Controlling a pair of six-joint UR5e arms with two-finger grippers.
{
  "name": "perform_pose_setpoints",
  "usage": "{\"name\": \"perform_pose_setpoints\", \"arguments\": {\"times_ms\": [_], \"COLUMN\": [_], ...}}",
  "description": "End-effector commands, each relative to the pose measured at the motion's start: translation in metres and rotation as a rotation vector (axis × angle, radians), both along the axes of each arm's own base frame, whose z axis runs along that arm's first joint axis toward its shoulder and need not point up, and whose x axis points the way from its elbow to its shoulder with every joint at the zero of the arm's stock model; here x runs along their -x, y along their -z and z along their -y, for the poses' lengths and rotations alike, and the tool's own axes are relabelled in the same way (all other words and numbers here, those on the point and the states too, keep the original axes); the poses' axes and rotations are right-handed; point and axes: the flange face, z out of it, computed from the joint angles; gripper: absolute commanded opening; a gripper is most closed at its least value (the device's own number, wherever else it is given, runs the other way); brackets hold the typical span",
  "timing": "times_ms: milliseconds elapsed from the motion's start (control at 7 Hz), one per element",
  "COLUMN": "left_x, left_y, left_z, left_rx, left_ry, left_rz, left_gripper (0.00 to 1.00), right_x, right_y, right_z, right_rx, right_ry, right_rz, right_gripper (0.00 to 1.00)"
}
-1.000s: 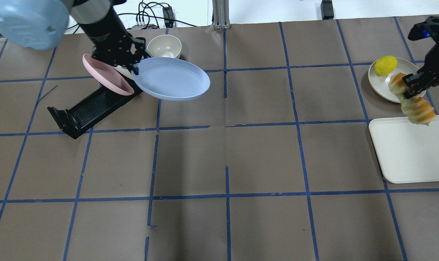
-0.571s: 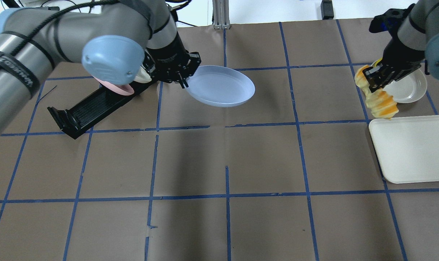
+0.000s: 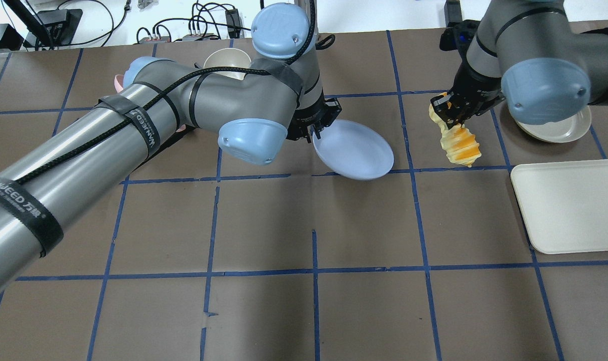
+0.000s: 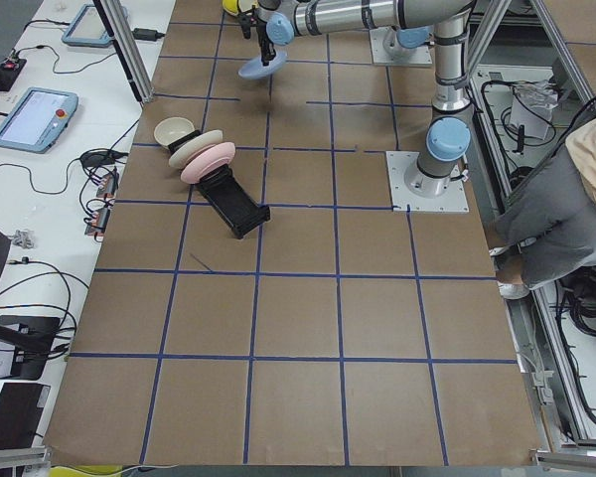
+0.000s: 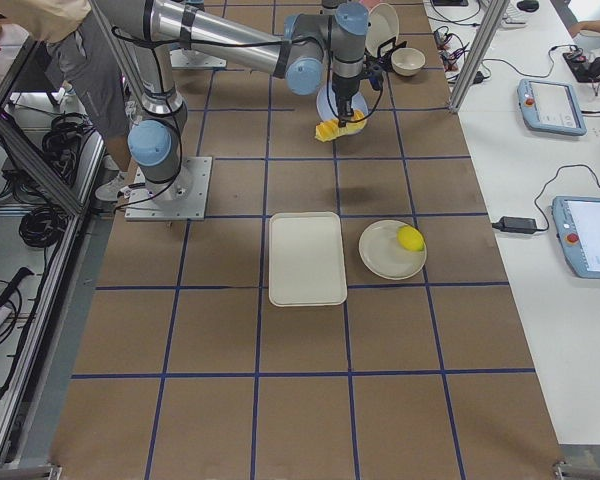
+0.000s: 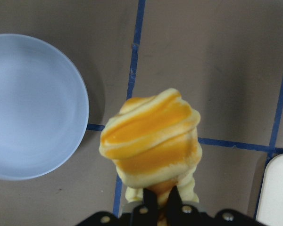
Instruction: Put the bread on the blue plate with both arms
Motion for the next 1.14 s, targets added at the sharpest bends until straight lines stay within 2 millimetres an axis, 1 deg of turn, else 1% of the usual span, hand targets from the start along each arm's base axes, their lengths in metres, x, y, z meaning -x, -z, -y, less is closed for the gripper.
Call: {"name": "perform_pose_setpoints", "arguments": {"times_ms": [0,143,286,429,571,714,857,1000], "left_x": [-0.040,-0.097,-0.174,-0.257,-0.307,-0.326,-0.327,-0.326], "left_y": [-0.008,-0.024,-0.052,-0.083,-0.112,-0.133,-0.153,-0.167], "left_z": [0.019,0.045,0.061,0.063,0.049,0.030,0.005,-0.014], "left_rx": [0.017,-0.025,-0.046,-0.094,-0.149,-0.184,-0.189,-0.188], "left_ry": [0.226,0.317,0.396,0.343,0.282,0.265,0.272,0.272], "left_rz": [0.052,0.071,0.077,0.063,0.044,0.038,0.051,0.084], "left_gripper": [1.00,1.00,1.00,1.00,1.00,1.00,1.00,1.00], "right_x": [-0.030,-0.057,-0.091,-0.117,-0.135,-0.145,-0.163,-0.183], "right_y": [0.003,0.011,0.019,0.039,0.050,0.072,0.108,0.125], "right_z": [0.008,0.017,0.026,0.035,0.035,0.039,0.050,0.050], "right_rx": [0.005,-0.003,-0.011,-0.045,-0.066,-0.094,-0.085,-0.088], "right_ry": [0.010,0.001,-0.027,-0.041,-0.012,-0.014,-0.027,-0.034], "right_rz": [0.008,0.011,0.006,0.024,0.066,0.064,0.083,0.087], "right_gripper": [0.00,0.00,0.00,0.00,0.00,0.00,0.00,0.00]}}
